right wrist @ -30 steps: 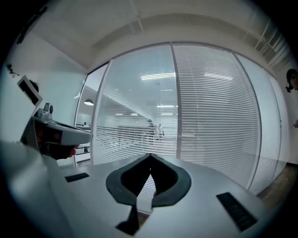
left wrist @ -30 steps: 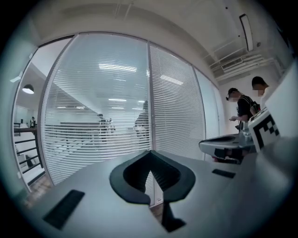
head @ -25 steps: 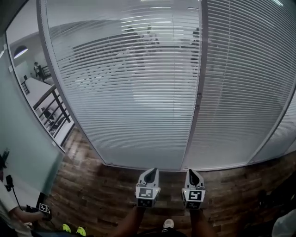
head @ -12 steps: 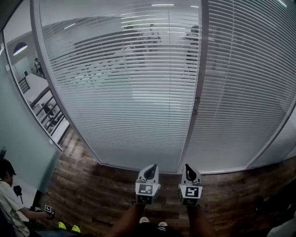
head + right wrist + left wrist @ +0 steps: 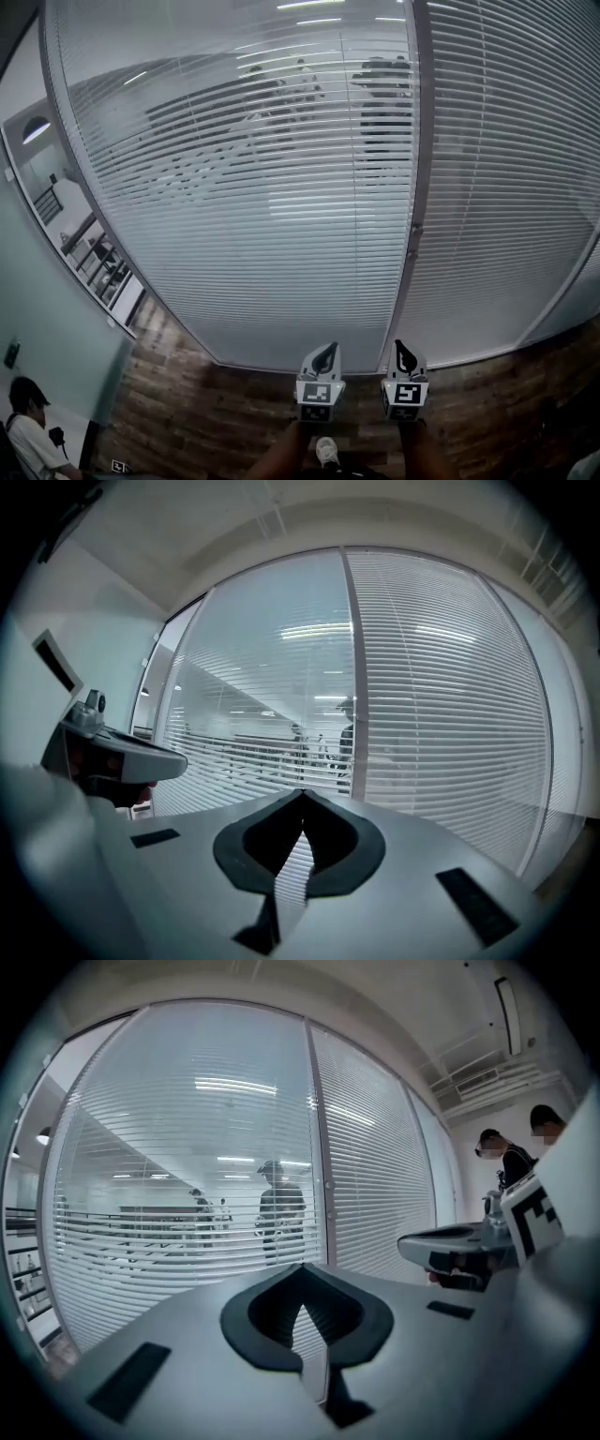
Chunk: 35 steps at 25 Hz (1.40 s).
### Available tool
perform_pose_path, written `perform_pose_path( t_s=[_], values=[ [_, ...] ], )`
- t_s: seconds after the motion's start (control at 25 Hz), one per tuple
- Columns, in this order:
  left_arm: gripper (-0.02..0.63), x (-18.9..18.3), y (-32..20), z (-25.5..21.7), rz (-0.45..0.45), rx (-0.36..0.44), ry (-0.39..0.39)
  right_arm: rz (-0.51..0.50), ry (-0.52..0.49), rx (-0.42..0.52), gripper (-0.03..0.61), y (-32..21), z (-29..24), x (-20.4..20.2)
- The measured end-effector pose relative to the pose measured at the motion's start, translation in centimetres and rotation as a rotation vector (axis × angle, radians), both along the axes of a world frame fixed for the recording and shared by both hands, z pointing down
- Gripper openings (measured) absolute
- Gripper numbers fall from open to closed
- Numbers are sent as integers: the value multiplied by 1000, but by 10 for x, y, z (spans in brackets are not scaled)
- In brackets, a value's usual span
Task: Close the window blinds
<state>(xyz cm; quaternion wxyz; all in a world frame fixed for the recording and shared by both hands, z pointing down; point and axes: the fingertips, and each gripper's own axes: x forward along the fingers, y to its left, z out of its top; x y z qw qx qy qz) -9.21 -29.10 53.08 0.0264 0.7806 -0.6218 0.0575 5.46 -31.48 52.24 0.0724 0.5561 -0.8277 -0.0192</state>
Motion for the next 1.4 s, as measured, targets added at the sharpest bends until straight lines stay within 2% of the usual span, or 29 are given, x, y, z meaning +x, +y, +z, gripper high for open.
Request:
perform_pose_path(
  t_s=[0.08,0.24,0.36,0.48,0.6,0.72,0.8,0.96,1.16,1.4],
  values=[
    [2,-9,-15,7,21,-39,6,2,-9,10,2,-16,4,-11],
    [2,-25,-40,5,53,-41,13,7,-16,40,2,-43,-1,-28],
    [2,-38,-61,0,61,17,8,30,-15,45,2,-58,-7,-35],
    [2,-50,-72,-2,49,-47,-1,38,10,58,2,-66,-10,-43],
    [2,-59,-82,-4,42,-56,0,45,-4,55,2,-74,-15,-46],
    [2,-58,-91,-15,52,-30,8,98,-26,29,2,-81,-36,-40],
    [2,-53,-100,-20,59,-1,0,124,-24,45,2,-88,-50,-34],
    [2,-42,-113,-28,69,-3,-36,114,3,104,2,-111,-60,-21],
    [2,-33,-126,-41,62,23,-22,109,41,171,2,-135,-64,-6],
    [2,-32,-144,-53,45,59,-11,130,31,169,2,-162,-72,7]
  ],
)
